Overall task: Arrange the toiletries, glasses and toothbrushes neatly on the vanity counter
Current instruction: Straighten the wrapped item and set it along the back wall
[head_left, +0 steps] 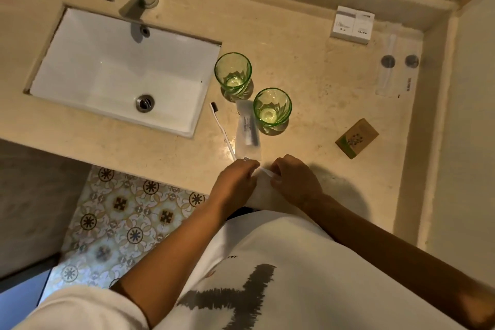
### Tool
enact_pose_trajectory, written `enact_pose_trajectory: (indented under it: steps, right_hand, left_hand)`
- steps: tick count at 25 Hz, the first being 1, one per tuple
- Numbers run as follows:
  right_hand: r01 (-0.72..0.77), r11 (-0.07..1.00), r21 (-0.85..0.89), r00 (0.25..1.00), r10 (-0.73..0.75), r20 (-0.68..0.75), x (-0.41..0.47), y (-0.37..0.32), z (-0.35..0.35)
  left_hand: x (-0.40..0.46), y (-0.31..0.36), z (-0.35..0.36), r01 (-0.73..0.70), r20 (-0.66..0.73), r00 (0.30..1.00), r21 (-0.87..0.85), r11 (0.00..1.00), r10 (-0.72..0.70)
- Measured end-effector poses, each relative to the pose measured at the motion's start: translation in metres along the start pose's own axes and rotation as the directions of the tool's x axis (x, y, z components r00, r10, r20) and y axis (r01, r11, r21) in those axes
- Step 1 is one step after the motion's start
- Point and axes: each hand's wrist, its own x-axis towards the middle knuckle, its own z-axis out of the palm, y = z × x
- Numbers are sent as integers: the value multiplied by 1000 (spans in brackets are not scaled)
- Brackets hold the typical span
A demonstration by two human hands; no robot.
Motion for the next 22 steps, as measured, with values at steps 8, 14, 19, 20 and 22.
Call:
enact_pose_trajectory:
  steps: [8,14,19,20,22]
  right_hand:
    - [24,999,44,997,-20,-73,-5,0,1]
    - [104,993,55,977,-92,-191,7,-24,-2]
    - [-227,922,312,966,255,-50,52,-56,-5]
    - [-258,905,337,956,290,-47,58,-60,-4]
    - [-274,880,388,940,330,-84,63,-65,-2]
  left_hand:
    - [9,2,11,-5,14,1000,-13,1000,5]
    - [9,-3,-1,87,-106,989,-126,988,-101]
    - [27,-6,-28,148,-293,933,-218,965,-209]
    - [35,-5,-34,149,-290,934,-223,963,-211]
    - [49,-2,-40,146,-263,943,-227,963,-205]
